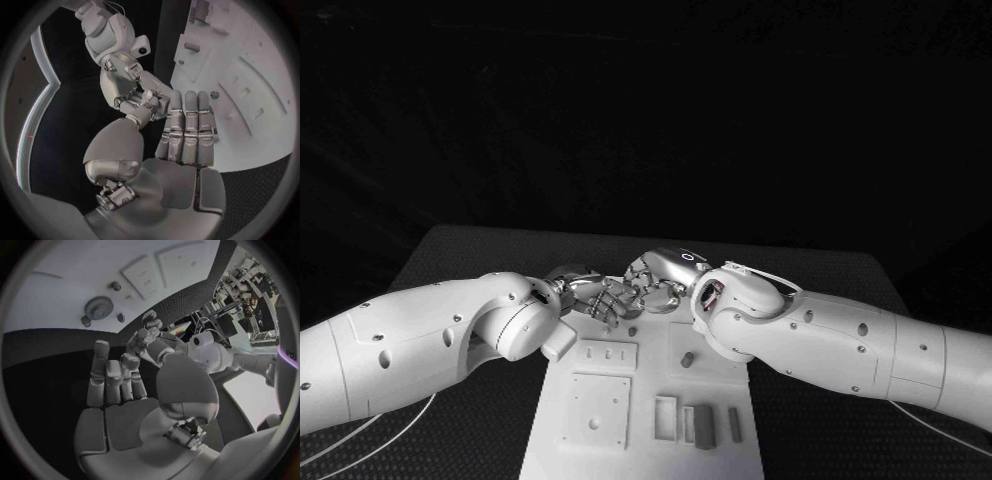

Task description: Assemble the parts on the task board

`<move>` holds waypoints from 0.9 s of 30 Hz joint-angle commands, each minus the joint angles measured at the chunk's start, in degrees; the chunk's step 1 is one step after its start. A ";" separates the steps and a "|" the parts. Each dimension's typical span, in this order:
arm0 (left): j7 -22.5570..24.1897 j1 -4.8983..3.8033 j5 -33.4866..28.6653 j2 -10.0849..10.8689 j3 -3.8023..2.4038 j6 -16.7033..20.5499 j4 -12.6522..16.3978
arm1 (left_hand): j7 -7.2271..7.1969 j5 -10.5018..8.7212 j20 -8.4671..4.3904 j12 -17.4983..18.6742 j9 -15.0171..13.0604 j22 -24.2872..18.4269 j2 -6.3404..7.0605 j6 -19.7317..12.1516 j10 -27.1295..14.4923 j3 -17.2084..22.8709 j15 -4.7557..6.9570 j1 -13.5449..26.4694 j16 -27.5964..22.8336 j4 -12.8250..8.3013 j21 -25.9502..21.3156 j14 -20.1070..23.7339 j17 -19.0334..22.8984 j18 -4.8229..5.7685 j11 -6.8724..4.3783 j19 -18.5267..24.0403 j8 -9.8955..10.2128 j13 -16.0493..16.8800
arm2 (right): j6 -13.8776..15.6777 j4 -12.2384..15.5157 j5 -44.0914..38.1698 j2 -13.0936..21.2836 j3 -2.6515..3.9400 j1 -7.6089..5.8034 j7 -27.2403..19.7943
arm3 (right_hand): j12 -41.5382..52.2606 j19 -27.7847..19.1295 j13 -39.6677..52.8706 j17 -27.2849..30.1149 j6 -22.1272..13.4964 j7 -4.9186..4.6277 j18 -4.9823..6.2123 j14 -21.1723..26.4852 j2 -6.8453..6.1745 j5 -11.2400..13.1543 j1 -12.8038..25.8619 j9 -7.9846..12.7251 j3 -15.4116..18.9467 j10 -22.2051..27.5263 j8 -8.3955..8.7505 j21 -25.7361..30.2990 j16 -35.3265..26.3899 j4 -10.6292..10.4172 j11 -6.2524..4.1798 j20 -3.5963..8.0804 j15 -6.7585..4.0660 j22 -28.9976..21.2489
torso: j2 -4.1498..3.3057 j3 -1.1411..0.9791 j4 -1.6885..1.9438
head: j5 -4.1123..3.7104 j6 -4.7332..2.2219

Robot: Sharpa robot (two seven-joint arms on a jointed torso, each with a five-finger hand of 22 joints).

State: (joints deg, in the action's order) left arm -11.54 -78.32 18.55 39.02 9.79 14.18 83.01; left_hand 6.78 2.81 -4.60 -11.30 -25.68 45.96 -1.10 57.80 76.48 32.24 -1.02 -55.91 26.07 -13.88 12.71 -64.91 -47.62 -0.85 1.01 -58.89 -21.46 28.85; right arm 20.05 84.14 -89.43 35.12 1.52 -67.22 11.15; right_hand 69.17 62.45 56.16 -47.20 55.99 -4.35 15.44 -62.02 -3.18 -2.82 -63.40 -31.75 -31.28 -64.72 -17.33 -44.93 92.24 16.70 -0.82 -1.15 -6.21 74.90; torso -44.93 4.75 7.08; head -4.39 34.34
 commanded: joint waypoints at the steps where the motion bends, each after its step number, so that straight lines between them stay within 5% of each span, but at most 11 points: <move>1: 0.84 -0.13 0.11 -0.02 -0.12 0.17 0.14 | -0.93 -0.02 -0.04 -0.26 -0.77 0.21 -1.02 1.51 0.47 0.42 0.16 0.53 0.31 0.08 0.46 -0.42 -0.20 0.44 0.02 -0.33 -0.30 0.18 | -1.21 -0.14 -0.49 -0.03 -0.07 0.22 -0.22 | -0.08 0.30 -0.06 0.09 1.77 -1.21 -0.44 0.04 0.18 -0.02 -0.25 -0.09 -0.27 -0.24 -0.16 -0.17 0.01 -0.22 0.00 0.03 -0.47 0.98 | 0.01 0.00 0.01 | -0.03 0.07; 8: 0.51 -0.13 0.23 0.00 -0.12 -0.14 0.14 | -1.03 -0.02 -0.20 -0.42 -0.95 0.61 -1.50 1.69 0.63 0.69 0.28 0.90 0.64 -0.07 0.63 -0.46 -0.54 0.47 -0.09 -0.37 -0.35 0.53 | -0.78 -0.22 -0.16 0.01 -0.07 0.27 -0.38 | -0.35 0.15 -0.13 0.18 1.12 -1.38 -0.44 0.13 -0.47 -0.01 0.02 0.05 -0.31 -0.04 0.33 0.01 -0.24 -0.24 0.16 -0.01 -0.38 0.90 | 0.01 0.01 0.02 | 0.00 0.10; 20: 0.28 -0.12 1.52 0.16 -0.12 -0.06 -0.02 | -1.22 -0.02 -0.43 -0.77 -1.28 1.27 -1.67 2.09 0.97 1.09 0.50 1.20 1.20 -0.64 0.97 -0.64 -1.09 0.50 -0.31 -0.55 -0.50 1.15 | 0.23 -0.16 1.39 0.21 -0.07 0.30 -1.31 | -1.85 -1.55 -0.52 0.78 -3.99 -3.45 -0.44 1.71 -5.17 -0.02 2.07 1.41 -0.54 2.18 3.56 1.62 -1.97 -1.47 2.13 -1.01 1.47 0.45 | 0.00 0.01 -0.02 | 0.03 0.23; 27: 0.03 -0.12 2.93 0.29 -0.12 -0.65 -0.18 | -1.29 -0.02 -0.52 -0.90 -1.39 1.50 -1.72 2.20 1.08 1.33 0.58 1.22 1.39 -0.83 1.09 -0.73 -1.26 0.49 -0.39 -0.65 -0.53 1.38 | 0.36 -0.21 1.51 0.84 -0.07 0.53 -1.60 | -2.10 -2.06 -0.61 0.96 -4.85 -3.89 -0.44 2.23 -6.17 -0.01 2.07 1.69 -1.03 2.82 4.09 2.06 -2.41 -1.98 2.58 -1.37 1.93 0.43 | 0.01 -0.02 0.02 | 0.06 0.33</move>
State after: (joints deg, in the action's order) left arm -11.67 -78.35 20.00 39.28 9.72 14.11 82.80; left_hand 6.83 2.81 -5.01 -11.97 -27.01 47.41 -2.43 58.35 77.23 33.34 -0.61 -54.87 27.25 -14.51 13.59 -65.32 -48.85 -0.85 0.68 -59.30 -21.81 30.17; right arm 20.21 83.93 -88.18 35.81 1.45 -66.79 10.39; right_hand 67.40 60.69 55.60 -46.31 52.22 -7.38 14.99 -60.01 -8.76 -2.83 -61.25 -30.13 -32.42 -62.24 -13.64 -43.12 90.03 15.08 1.65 -2.47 -4.49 74.90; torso -44.91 4.75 7.09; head -4.36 34.62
